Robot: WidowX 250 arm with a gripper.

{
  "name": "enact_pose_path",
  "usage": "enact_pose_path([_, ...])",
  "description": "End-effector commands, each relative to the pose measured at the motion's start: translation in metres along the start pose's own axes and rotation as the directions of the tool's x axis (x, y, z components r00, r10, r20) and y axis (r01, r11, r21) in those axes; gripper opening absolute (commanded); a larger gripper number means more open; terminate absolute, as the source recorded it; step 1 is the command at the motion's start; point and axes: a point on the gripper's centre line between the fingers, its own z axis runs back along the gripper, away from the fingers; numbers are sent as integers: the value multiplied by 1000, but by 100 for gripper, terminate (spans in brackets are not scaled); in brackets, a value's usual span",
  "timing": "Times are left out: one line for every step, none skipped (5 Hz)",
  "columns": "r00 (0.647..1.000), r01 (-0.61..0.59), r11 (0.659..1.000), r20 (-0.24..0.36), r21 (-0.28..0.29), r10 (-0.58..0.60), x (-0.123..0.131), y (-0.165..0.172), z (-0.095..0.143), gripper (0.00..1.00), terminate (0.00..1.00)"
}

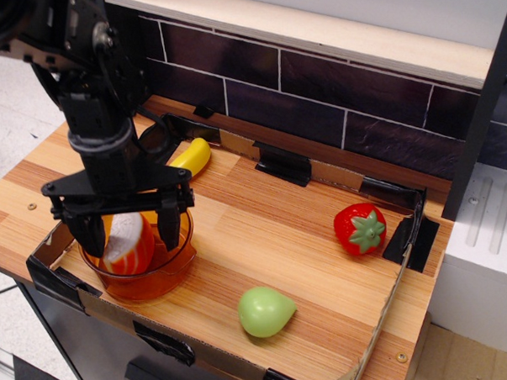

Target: Put sushi in pot

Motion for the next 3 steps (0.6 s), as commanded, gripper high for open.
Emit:
enact_pose_path([993,-95,984,61,-149,105,23,-5,92,100,0])
enact_pose_path([993,-95,984,61,-149,105,23,-5,92,100,0])
enact_pose_path([993,-95,984,61,-149,105,23,-5,92,100,100])
